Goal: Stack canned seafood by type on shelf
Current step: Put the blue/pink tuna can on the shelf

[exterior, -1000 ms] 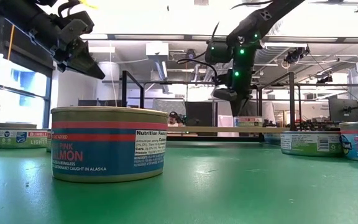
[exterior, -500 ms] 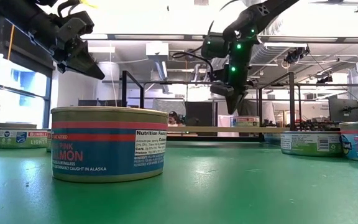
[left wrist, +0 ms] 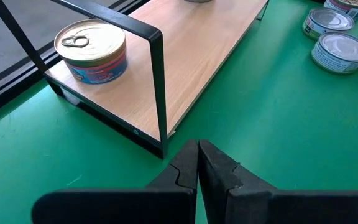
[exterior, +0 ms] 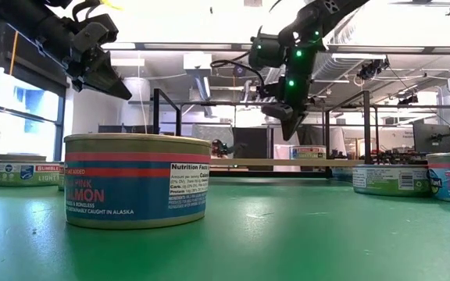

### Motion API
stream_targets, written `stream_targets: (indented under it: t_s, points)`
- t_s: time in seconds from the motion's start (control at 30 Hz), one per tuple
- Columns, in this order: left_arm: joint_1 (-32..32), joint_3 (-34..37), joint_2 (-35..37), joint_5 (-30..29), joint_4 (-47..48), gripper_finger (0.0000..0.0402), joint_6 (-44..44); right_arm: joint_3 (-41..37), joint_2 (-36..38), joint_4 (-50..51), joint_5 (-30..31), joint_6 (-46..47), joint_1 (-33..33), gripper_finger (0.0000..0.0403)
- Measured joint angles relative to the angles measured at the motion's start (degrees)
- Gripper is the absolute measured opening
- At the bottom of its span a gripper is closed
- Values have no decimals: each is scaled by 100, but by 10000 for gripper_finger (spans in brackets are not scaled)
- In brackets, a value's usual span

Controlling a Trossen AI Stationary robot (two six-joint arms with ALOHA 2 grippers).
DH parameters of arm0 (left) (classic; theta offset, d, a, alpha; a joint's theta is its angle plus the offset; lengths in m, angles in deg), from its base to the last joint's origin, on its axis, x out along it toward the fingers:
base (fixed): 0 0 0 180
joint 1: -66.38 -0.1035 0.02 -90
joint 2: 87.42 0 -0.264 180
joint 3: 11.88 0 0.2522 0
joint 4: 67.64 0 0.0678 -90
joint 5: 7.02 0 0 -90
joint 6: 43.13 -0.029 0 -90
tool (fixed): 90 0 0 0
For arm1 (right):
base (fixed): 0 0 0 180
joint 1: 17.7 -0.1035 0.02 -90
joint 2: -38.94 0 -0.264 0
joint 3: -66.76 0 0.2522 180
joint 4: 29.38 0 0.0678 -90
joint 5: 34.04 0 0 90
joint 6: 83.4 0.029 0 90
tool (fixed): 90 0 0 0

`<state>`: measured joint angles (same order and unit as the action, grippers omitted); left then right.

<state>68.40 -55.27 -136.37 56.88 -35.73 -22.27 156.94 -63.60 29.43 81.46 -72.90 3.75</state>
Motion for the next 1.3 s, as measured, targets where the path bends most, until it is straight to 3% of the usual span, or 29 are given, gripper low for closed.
stream_targets:
  t_s: [0.67,1.1,1.3]
  points:
    - [0,0,4,1,-2,0,-1,2,7,-707,518,661,-2711,0]
    - [0,0,4,0,-2,0,0,2,9,-975,956,1161,-3257,0]
    - [0,0,4,0,-2,0,0,-349,20,-1251,1685,1377,-3527,0]
